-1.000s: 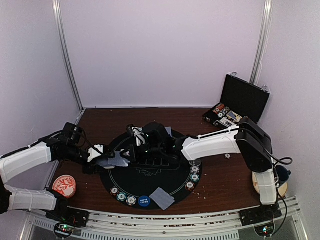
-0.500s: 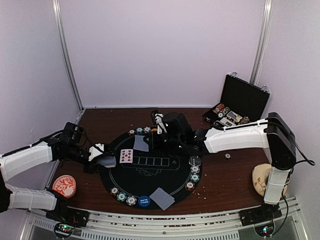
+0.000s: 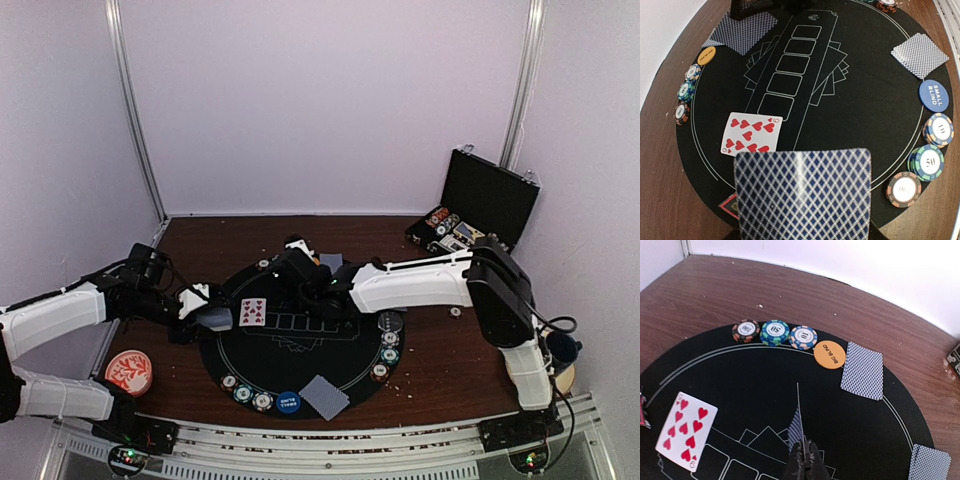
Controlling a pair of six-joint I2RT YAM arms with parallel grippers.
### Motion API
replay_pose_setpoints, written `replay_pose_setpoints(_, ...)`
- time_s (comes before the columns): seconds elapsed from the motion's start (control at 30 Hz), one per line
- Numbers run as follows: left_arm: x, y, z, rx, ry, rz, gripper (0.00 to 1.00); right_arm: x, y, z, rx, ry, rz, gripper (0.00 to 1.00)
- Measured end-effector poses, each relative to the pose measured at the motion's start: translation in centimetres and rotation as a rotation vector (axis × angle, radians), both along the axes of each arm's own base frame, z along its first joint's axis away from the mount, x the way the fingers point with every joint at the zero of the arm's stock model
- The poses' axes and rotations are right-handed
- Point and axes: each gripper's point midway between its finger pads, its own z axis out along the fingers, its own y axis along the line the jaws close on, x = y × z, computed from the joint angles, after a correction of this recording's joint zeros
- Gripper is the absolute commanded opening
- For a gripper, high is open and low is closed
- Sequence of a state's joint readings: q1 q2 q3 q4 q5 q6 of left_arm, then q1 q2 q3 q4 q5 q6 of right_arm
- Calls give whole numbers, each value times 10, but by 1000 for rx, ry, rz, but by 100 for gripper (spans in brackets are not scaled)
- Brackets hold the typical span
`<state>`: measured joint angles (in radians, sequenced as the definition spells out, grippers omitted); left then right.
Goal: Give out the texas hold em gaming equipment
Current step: Flop the poker card in the community card area.
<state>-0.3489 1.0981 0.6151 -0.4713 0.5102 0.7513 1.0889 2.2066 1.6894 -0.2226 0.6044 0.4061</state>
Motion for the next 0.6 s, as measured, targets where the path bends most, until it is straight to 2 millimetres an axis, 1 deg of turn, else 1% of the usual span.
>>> replay_pose_setpoints(0.13,0,0,0,0,1,2,15,-1,0,-19,-126,-35,-30,0)
replay_pose_setpoints(0.27,0,0,0,1,1,2,15,-6,3,-28,-197,-56,-24,0)
replay_pose_setpoints(0.43,0,0,0,0,0,2,15,-10,16,-30,-216,-67,19,0)
replay_pose_setpoints(0.6,0,0,1,-1,-4,2,14,-13,33,-42,-196,-49,81,0)
